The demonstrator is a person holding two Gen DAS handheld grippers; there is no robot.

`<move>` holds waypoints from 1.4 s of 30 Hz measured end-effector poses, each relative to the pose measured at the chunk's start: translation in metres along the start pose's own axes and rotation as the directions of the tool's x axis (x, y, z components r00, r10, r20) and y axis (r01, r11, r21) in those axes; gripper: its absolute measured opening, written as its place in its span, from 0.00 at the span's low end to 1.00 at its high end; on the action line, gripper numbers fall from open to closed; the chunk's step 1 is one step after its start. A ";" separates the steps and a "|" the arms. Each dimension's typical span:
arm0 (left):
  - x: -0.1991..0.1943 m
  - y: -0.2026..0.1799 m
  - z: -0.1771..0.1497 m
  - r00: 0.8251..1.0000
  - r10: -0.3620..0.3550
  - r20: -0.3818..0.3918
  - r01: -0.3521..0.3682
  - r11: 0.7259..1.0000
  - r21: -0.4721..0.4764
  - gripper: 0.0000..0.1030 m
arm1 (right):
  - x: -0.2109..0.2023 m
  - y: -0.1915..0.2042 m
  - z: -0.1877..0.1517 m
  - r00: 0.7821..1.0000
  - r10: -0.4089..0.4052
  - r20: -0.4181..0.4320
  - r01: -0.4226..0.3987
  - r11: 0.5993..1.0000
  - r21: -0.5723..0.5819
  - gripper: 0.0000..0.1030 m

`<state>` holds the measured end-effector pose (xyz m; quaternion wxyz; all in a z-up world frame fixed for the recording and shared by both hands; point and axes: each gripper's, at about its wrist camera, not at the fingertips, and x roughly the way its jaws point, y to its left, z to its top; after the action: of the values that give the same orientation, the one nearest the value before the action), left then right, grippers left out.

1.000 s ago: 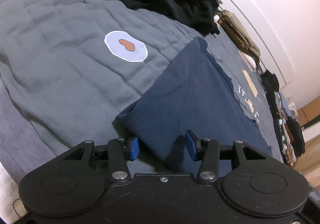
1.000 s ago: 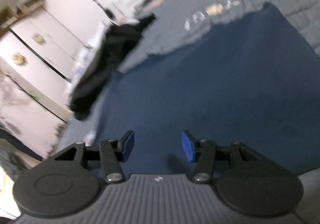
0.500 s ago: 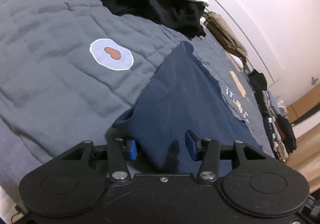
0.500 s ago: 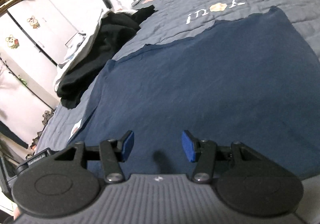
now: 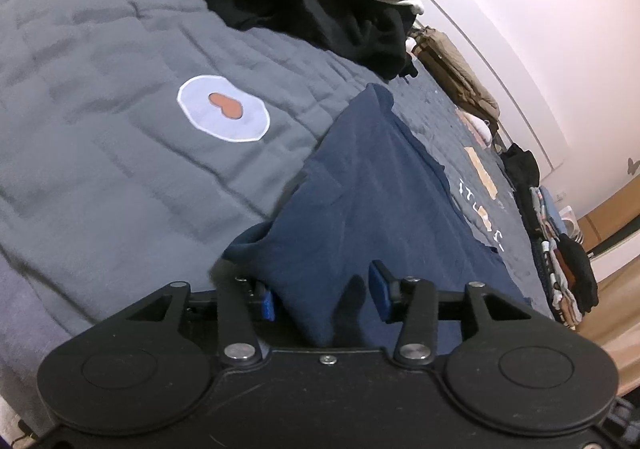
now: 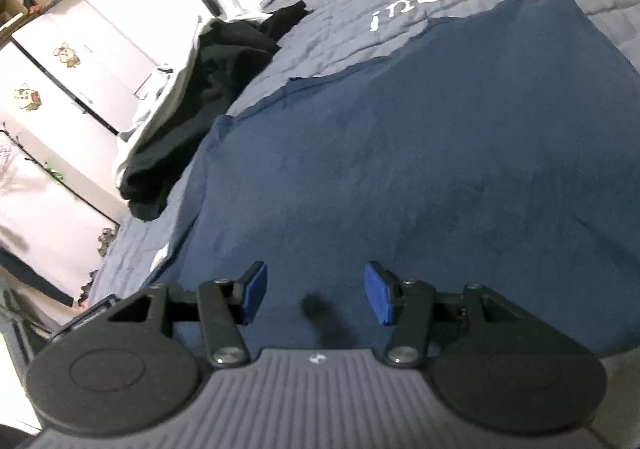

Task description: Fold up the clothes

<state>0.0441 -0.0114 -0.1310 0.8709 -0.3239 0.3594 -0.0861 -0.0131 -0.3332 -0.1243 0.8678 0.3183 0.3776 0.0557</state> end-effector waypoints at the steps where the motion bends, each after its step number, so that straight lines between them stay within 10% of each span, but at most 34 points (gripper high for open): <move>1: 0.000 -0.002 0.000 1.000 0.004 0.011 -0.004 1.000 0.016 0.34 | -0.001 0.000 0.000 1.000 0.003 0.000 -0.003 1.000 0.006 0.52; 3: -0.001 -0.005 0.000 0.999 0.014 0.036 -0.016 0.999 0.050 0.16 | -0.004 -0.001 0.001 1.000 0.009 -0.001 -0.009 1.000 0.019 0.52; 17: -0.006 -0.103 -0.028 0.984 -0.126 0.125 0.066 0.914 0.401 0.11 | -0.045 -0.048 0.016 0.996 -0.017 0.086 0.004 0.988 0.154 0.52; 26: 0.022 -0.175 -0.090 0.978 -0.208 -0.024 0.176 0.755 0.631 0.11 | -0.075 -0.085 0.020 0.992 0.003 0.129 -0.033 0.973 0.228 0.52; 34: 0.044 -0.175 -0.133 0.972 -0.059 -0.229 0.215 0.621 0.754 0.27 | -0.076 -0.102 0.021 0.994 0.030 0.109 -0.058 0.962 0.266 0.52; 37: 0.022 -0.172 -0.129 0.977 -0.087 -0.193 0.205 0.613 0.763 0.54 | -0.072 -0.093 0.023 0.991 0.075 0.107 -0.099 0.965 0.242 0.52; 42: -0.013 -0.165 -0.102 0.980 -0.156 -0.121 0.195 0.665 0.721 0.58 | -0.060 -0.066 0.020 0.984 0.138 0.110 -0.155 0.973 0.170 0.54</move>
<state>-0.0213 -0.1857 -0.0750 0.9062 0.0186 0.2835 -0.3132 -0.0511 -0.4160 -0.1162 0.8468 0.4238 0.3136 0.0701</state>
